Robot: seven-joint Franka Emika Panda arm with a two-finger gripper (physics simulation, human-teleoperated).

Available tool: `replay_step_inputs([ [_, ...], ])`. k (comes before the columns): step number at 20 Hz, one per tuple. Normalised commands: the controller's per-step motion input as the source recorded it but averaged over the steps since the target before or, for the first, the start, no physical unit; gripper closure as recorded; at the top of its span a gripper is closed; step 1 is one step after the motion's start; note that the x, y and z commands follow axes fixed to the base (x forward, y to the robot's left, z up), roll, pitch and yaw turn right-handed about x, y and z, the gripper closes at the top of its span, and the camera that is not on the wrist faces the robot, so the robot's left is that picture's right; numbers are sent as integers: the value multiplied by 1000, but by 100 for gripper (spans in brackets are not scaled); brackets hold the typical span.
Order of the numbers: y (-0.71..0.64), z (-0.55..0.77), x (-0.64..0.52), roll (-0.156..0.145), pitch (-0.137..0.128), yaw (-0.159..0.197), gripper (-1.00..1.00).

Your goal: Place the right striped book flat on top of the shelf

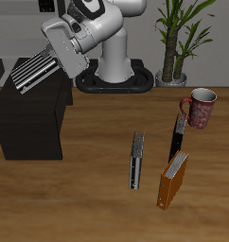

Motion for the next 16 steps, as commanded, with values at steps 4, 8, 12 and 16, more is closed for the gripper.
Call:
replay_step_inputs([
  [4,-37,-131,72,8,57,-19,100],
  [8,-69,-321,231,271,287,-99,-100],
  [12,240,-41,97,212,90,-53,-100],
  [16,159,-3,60,121,81,-93,-100],
])
